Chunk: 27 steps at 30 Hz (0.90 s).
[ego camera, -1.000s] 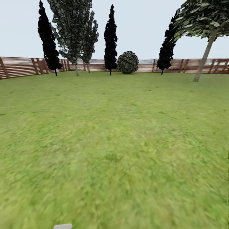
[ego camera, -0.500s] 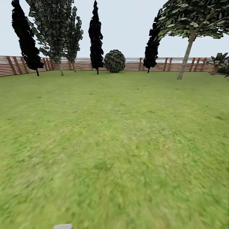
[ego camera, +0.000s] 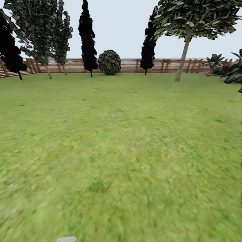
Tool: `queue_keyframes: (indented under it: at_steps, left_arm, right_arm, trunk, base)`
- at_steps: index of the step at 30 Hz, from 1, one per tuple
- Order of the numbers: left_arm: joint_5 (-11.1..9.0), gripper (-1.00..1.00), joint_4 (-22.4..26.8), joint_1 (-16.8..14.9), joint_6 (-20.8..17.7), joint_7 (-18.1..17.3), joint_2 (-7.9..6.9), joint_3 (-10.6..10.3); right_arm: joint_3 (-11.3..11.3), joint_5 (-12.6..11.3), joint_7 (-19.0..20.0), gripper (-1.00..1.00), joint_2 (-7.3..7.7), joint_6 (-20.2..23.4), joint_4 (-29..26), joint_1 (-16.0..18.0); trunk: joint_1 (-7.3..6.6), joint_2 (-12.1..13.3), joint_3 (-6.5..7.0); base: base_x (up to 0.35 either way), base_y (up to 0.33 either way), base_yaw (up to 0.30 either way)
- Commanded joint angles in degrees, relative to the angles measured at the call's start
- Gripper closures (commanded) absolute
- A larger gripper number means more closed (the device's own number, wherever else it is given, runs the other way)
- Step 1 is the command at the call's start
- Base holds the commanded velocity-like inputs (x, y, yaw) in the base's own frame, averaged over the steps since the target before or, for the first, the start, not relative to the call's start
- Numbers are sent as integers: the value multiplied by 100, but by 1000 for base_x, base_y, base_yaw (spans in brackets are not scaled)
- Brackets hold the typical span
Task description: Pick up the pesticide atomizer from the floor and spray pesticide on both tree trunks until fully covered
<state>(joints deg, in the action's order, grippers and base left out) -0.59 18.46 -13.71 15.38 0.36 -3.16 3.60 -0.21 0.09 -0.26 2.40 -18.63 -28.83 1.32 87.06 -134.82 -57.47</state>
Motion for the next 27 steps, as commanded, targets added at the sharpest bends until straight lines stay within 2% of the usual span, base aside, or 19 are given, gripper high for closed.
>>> queue_keyframes:
  at_steps: [1, 23, 27]
  left_arm:
    - [-1, -100, 0, 0, 0, 0, 0, 0]
    - [2, -100, 0, 0, 0, 0, 9, 0]
    - [2, -100, 0, 0, 0, 0, 9, 0]
  right_arm:
    - [2, -1, 0, -100, -1, 0, 0, 0]
    - [4, -9, 9, -100, -3, 0, -9, 0]
    - [4, -4, 0, -100, -10, 0, -3, 0]
  trunk:
    - [0, 0, -7]
    - [0, 0, -164]
    - [0, 0, -165]
  base:
    - [340, 0, -169]
    - [340, 0, -182]
    - [340, 0, -10]
